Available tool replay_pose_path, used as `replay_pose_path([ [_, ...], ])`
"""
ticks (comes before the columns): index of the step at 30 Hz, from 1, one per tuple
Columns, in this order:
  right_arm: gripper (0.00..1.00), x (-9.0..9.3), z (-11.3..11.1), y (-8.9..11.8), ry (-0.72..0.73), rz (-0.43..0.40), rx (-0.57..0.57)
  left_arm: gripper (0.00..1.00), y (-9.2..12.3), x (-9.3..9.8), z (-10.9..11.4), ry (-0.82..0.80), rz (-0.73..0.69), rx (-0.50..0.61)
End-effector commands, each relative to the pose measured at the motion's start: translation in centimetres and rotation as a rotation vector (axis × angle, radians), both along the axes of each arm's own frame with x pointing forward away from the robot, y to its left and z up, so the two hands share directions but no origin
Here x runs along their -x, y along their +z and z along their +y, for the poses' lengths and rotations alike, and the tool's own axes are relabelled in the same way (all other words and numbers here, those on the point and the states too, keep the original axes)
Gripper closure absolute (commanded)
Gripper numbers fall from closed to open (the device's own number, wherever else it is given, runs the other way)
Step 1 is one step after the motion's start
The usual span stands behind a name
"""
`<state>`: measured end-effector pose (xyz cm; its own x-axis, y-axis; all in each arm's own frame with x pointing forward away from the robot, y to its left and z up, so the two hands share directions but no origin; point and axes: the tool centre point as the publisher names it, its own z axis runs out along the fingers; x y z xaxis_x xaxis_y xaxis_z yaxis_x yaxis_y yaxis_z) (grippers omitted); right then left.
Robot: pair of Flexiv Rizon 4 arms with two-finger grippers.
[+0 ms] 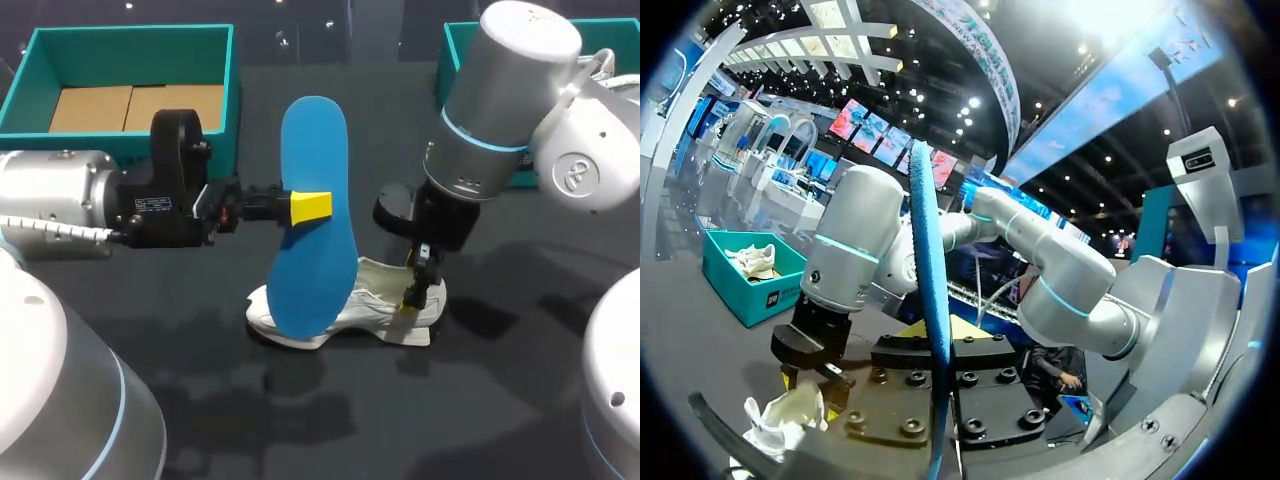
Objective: Take the shoe out of the shoebox, open the shoe tongue, remove and reinsert the insole, then place the shoe into the shoebox
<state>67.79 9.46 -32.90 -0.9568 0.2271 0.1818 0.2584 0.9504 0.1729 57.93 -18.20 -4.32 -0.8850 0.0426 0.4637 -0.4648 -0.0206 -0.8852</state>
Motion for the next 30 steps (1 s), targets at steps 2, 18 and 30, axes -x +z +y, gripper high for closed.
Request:
replay_pose_path([
  [2, 0.00, 0.1, 0.7, 0.5, 0.000, -0.003, 0.034, 1.00, -0.1, -0.1, -0.3, 0.001, 0.000, 0.002],
  [18, 0.00, -1.5, 2.2, 3.1, 0.036, -0.044, 0.087, 1.00, -0.1, -0.1, -0.3, 0.001, 0.000, 0.002],
  [30, 0.00, -2.9, 2.3, 2.3, 0.038, -0.095, 0.100, 1.00, -0.1, -0.1, -0.3, 0.001, 0.000, 0.002],
])
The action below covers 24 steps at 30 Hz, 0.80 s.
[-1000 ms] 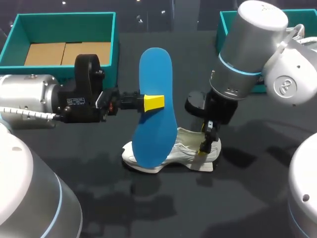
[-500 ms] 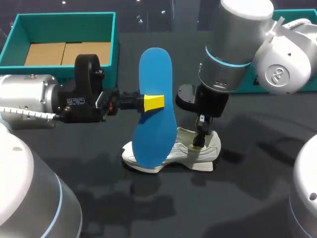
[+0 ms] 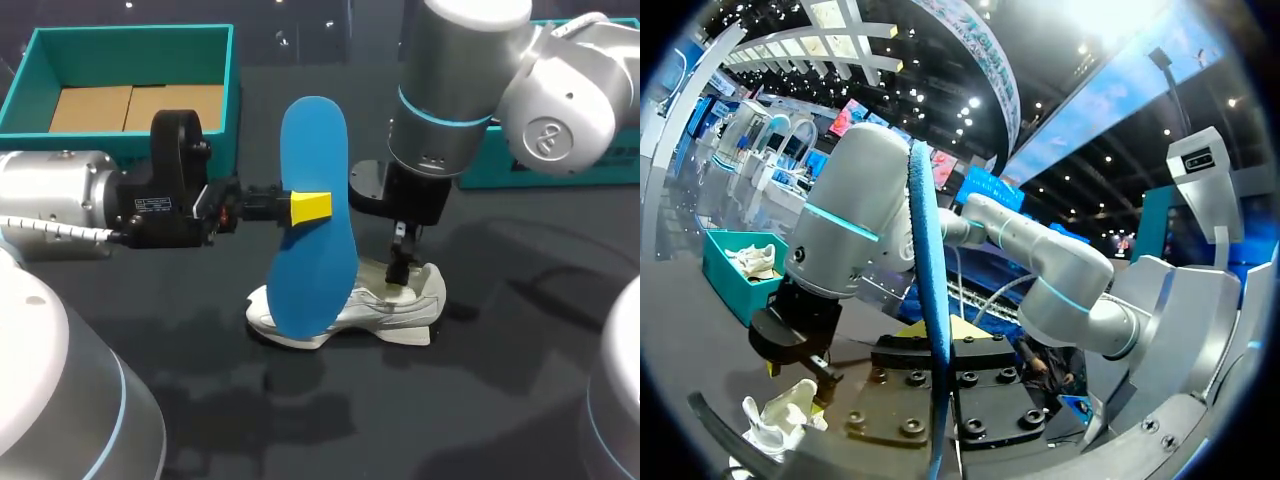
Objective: Take the shoe out of the shoebox, open the shoe tongue, remove and reinsert the insole, then place the shoe into the shoebox
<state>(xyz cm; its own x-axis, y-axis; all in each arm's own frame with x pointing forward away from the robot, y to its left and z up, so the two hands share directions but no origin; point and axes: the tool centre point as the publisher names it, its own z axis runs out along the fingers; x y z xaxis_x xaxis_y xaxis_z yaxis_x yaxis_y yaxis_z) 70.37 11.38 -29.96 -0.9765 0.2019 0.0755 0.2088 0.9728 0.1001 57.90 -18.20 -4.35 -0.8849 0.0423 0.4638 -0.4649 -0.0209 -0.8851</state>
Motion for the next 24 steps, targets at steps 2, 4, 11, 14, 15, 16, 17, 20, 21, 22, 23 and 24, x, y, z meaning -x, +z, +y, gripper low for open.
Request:
replay_pose_path([
  [2, 0.00, -0.6, 0.4, -0.9, -0.001, -0.013, 0.002, 1.00, -0.1, -0.1, -0.3, 0.000, 0.000, 0.002],
  [4, 0.00, -0.9, 0.5, -1.3, 0.002, -0.021, -0.002, 1.00, -0.1, -0.1, -0.3, 0.000, 0.000, 0.002],
  [11, 0.00, -1.6, 1.0, -2.0, 0.009, -0.034, -0.001, 1.00, -0.1, -0.1, -0.3, 0.000, 0.000, 0.002],
  [14, 0.00, -1.8, 1.1, -2.3, 0.007, -0.046, 0.000, 1.00, -0.1, -0.1, -0.3, 0.000, 0.000, 0.002],
  [15, 0.00, -1.9, 1.1, -2.3, 0.007, -0.049, -0.002, 1.00, -0.1, -0.1, -0.3, 0.000, 0.000, 0.002],
  [16, 0.00, -2.0, 1.0, -2.4, 0.016, -0.054, -0.006, 1.00, -0.1, -0.1, -0.3, 0.000, 0.000, 0.002],
  [17, 0.00, -2.0, 1.0, -2.4, 0.016, -0.054, -0.006, 1.00, -0.1, -0.1, -0.3, 0.000, 0.000, 0.002],
  [20, 0.00, -2.0, 1.0, -2.4, 0.016, -0.054, -0.006, 1.00, -0.1, -0.1, -0.3, 0.000, 0.000, 0.002],
  [21, 0.00, -2.0, 1.0, -2.4, 0.016, -0.054, -0.006, 1.00, -0.1, -0.1, -0.3, 0.000, 0.000, 0.002],
  [22, 0.00, -2.0, 1.0, -2.4, 0.016, -0.054, -0.006, 1.00, -0.1, -0.1, -0.3, 0.000, 0.000, 0.002],
  [23, 0.00, -2.0, 1.0, -2.4, 0.016, -0.054, -0.006, 1.00, -0.1, -0.1, -0.3, 0.000, 0.000, 0.002],
  [24, 0.00, -2.0, 1.0, -2.4, 0.016, -0.054, -0.006, 1.00, -0.1, -0.1, -0.3, 0.000, 0.000, 0.002],
])
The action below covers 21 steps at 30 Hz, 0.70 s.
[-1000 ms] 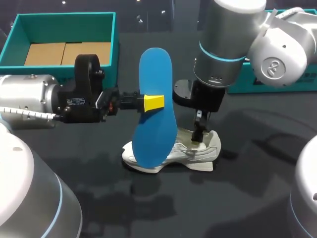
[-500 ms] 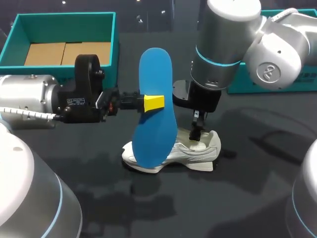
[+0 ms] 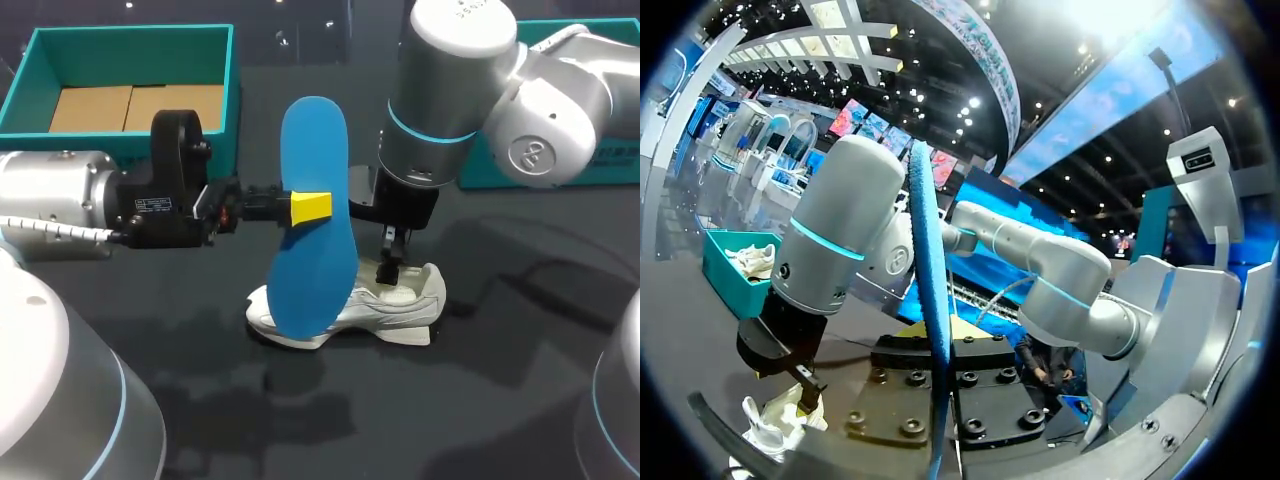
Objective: Take the shoe out of the shoebox, open the shoe tongue, remove and reinsert the insole, then place the shoe into the shoebox
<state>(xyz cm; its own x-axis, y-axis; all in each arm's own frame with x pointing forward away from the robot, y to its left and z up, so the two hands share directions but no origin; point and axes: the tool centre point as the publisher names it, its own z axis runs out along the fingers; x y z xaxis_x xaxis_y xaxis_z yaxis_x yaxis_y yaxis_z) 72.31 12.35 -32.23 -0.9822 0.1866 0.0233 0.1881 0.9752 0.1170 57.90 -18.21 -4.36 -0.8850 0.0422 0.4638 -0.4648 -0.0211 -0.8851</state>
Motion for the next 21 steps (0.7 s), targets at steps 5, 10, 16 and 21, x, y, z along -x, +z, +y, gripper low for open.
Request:
replay_pose_path([
  [5, 0.00, 0.0, 0.0, -0.1, 0.000, 0.001, 0.000, 1.00, -0.1, -0.1, -0.3, 0.000, 0.000, 0.002],
  [10, 0.00, -0.4, 0.2, -0.5, 0.004, 0.007, 0.005, 1.00, -0.1, -0.1, -0.3, 0.000, 0.000, 0.002],
  [16, 0.00, -0.7, 0.5, -1.0, 0.006, 0.008, 0.012, 1.00, -0.1, -0.1, -0.3, 0.000, 0.000, 0.002],
  [21, 0.00, -0.4, 0.6, -1.5, 0.008, 0.004, 0.015, 1.00, -0.1, -0.1, -0.3, 0.000, 0.000, 0.002],
])
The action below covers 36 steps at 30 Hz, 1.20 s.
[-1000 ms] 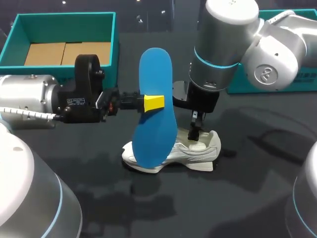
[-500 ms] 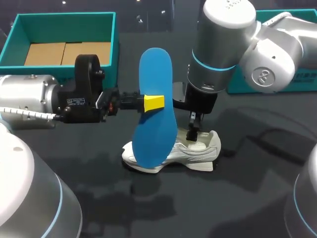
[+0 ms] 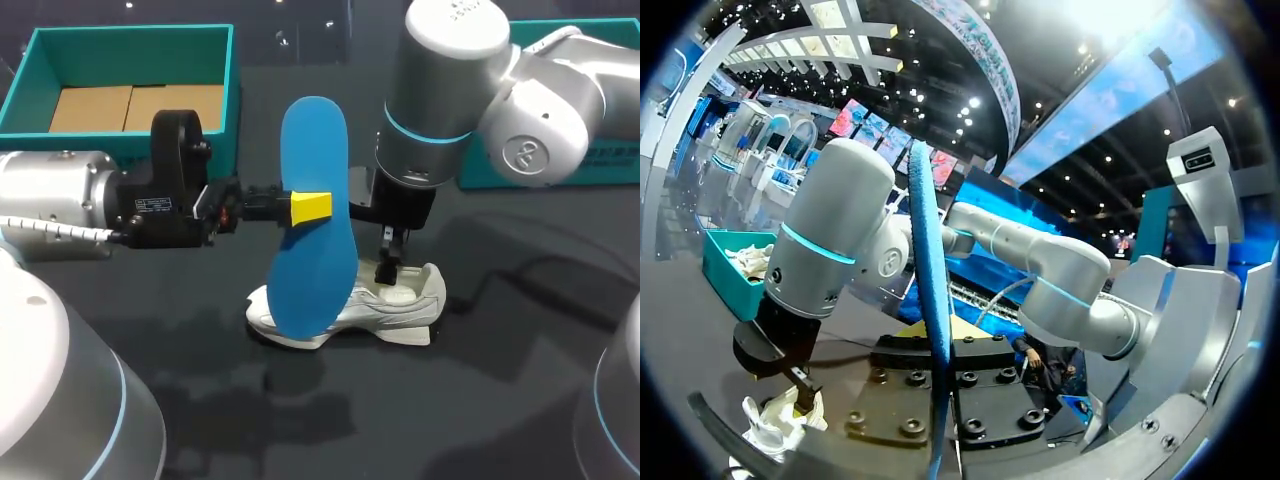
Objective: Take the shoe out of the shoebox, open the shoe tongue, remove and reinsert the insole, then place the shoe into the shoebox
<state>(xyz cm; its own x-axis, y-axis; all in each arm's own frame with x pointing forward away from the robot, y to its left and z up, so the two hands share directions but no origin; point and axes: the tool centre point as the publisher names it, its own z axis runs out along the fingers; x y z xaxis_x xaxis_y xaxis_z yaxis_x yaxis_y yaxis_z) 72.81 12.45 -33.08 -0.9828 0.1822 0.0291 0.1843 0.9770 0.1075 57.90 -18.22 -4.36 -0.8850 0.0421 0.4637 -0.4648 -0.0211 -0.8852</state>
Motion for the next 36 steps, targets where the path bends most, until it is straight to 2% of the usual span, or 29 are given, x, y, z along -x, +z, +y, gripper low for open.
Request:
replay_pose_path([
  [1, 0.00, 0.1, 0.6, -0.7, 0.010, -0.005, 0.006, 1.00, -0.1, -0.1, -0.3, 0.000, 0.000, 0.002],
  [11, 0.00, -0.6, 1.9, -2.1, 0.046, 0.009, 0.005, 1.00, -0.1, -0.1, -0.3, 0.000, 0.000, 0.002],
  [29, 0.00, -0.2, 3.4, -3.5, 0.034, 0.035, 0.013, 1.00, -0.1, -0.1, -0.3, 0.000, 0.000, 0.002],
  [30, 0.03, -0.1, 3.4, -3.6, 0.030, 0.038, 0.011, 1.00, -0.1, -0.1, -0.3, 0.000, 0.000, 0.002],
  [36, 0.08, 0.1, 3.0, -3.8, 0.012, 0.039, 0.008, 1.00, -0.1, -0.1, -0.3, 0.000, 0.000, 0.002],
])
